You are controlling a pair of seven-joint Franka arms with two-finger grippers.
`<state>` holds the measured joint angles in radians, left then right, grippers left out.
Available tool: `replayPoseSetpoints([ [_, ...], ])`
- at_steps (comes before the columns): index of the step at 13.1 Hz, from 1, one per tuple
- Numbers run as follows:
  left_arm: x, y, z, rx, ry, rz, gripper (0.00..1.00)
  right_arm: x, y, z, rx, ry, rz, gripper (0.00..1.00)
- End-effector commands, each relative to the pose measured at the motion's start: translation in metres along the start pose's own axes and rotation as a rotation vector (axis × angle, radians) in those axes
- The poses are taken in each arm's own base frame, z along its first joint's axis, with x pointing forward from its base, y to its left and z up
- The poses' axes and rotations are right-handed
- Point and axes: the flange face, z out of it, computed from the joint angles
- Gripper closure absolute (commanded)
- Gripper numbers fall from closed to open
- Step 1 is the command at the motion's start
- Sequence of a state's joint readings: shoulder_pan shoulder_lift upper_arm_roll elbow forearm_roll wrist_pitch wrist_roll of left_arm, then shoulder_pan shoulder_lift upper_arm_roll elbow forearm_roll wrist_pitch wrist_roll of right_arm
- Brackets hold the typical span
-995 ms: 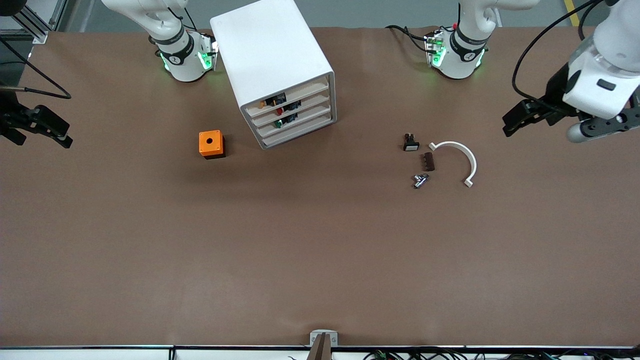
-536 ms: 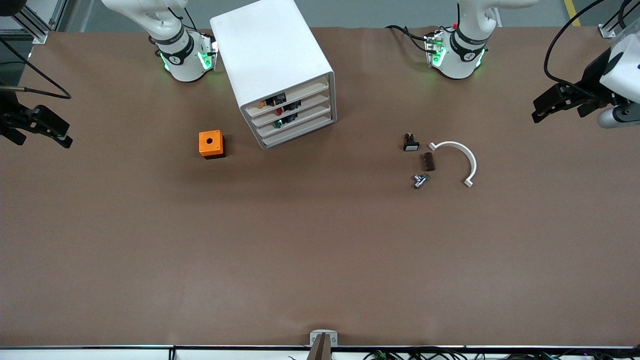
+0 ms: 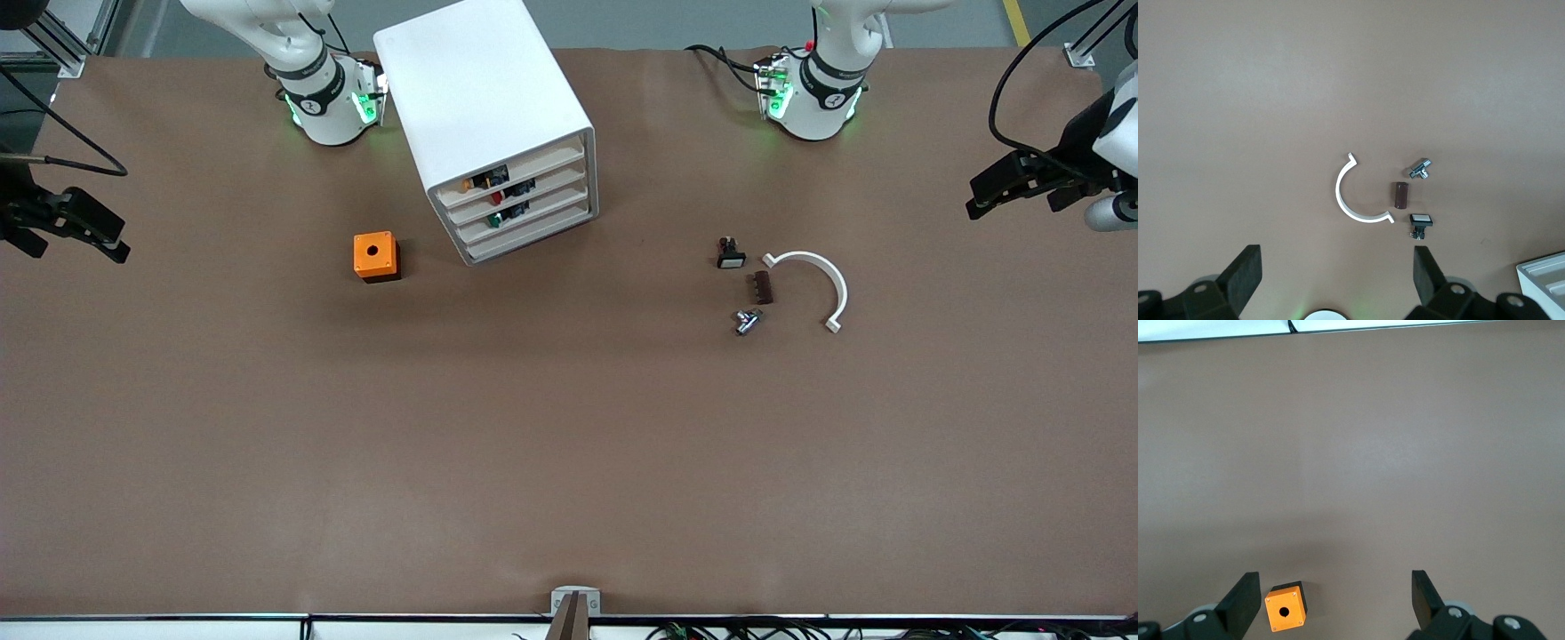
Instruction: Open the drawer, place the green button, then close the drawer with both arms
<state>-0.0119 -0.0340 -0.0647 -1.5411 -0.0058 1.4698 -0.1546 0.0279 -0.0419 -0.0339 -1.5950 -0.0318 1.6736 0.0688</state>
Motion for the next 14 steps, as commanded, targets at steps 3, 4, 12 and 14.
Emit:
replayPoseSetpoints([
  [3,-0.009,-0.001,-0.006,0.015,0.004,0.03,0.0,-0.002,0.003,0.0,0.006,-0.003,0.01,0.0],
  [4,-0.01,-0.001,-0.005,0.016,-0.007,0.03,0.0,-0.002,0.003,0.0,0.006,-0.003,0.01,0.0],
  [12,-0.022,0.0,-0.008,0.021,-0.018,0.039,0.0,0.0,0.009,0.001,0.005,0.0,0.004,0.0],
  [14,-0.02,0.0,-0.008,0.022,-0.031,0.051,0.0,0.002,0.012,0.001,0.003,0.003,0.007,0.0],
])
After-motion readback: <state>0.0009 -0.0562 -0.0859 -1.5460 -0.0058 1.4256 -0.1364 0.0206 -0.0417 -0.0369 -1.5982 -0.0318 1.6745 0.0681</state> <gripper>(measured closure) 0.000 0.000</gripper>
